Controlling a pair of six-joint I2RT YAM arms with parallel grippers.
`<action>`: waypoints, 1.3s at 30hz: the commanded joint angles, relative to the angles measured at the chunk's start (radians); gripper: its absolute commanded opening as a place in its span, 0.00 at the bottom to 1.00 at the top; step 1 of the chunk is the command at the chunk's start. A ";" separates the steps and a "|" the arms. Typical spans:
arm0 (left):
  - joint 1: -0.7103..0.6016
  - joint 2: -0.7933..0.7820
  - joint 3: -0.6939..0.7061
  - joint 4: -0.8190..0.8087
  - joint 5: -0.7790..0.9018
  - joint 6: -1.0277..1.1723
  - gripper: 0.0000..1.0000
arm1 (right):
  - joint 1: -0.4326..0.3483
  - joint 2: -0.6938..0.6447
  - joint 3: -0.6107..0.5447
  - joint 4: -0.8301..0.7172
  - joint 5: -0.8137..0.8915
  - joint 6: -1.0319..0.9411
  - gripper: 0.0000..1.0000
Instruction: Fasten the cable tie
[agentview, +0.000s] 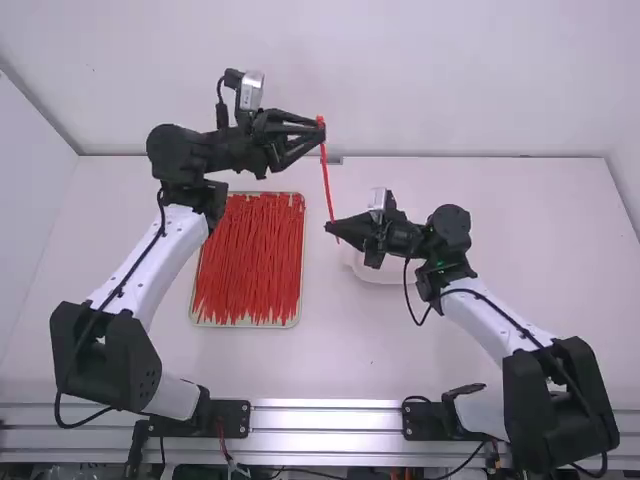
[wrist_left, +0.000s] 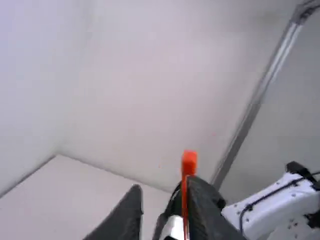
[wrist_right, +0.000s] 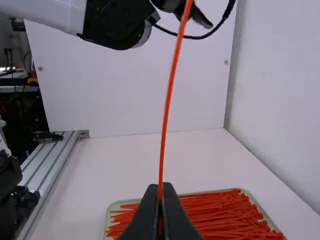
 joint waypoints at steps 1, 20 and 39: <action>0.000 -0.005 0.027 -0.079 -0.054 0.128 0.80 | -0.027 -0.005 0.032 0.023 0.006 0.045 0.00; 0.054 -0.005 0.027 -0.292 -0.069 0.331 0.99 | -0.241 -0.005 0.092 -0.015 0.203 0.183 0.00; 0.102 -0.005 0.027 -0.293 -0.064 0.330 0.99 | -0.117 -0.005 0.406 -0.767 0.939 0.039 0.00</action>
